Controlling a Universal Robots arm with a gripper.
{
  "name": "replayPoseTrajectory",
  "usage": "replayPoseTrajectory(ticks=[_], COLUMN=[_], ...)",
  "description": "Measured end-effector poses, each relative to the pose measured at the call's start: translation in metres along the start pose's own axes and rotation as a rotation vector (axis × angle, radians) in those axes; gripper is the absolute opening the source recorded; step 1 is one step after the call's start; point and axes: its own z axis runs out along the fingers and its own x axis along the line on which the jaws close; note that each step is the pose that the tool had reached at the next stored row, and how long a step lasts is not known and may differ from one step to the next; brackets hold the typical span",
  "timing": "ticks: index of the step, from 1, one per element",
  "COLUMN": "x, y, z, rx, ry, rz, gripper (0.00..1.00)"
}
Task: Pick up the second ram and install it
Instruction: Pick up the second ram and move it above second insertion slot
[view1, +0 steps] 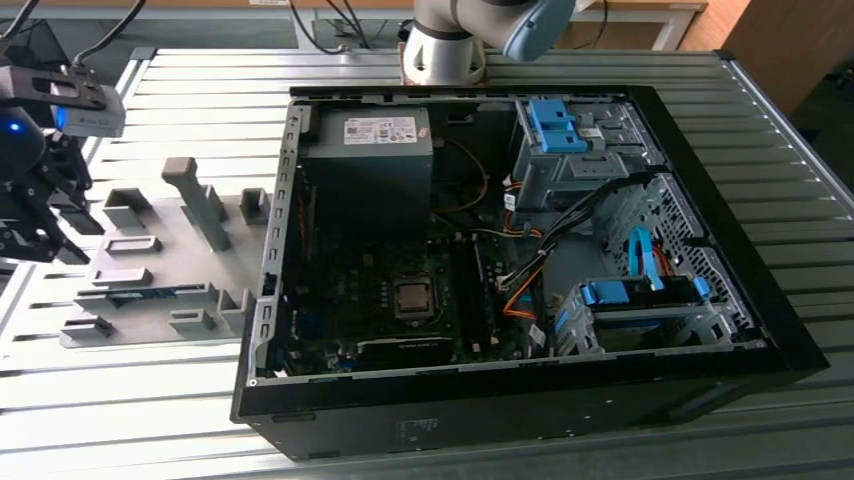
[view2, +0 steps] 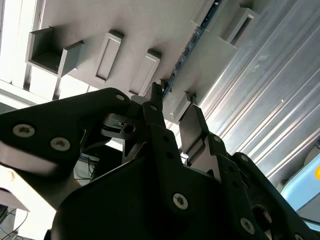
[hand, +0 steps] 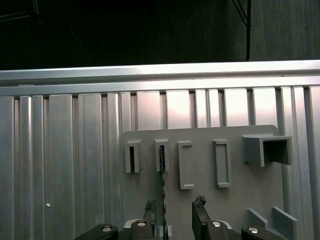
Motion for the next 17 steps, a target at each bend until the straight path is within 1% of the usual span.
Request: replayPoseTrajectory(ticks=[8,9,14,17], x=[0.0004,0.0003,0.0004,0.0005], y=[-0.0047,-0.0049,-0.0049,-0.0059], z=[0.0142,0.0152,0.0155,0.0192], rx=[-0.0001,0.0,-0.0001,0.0], ry=[0.0,0.0,0.0001,0.0], rz=[0.0,0.0,0.0,0.0], gripper=[0.42,0.42,0.42,0.42])
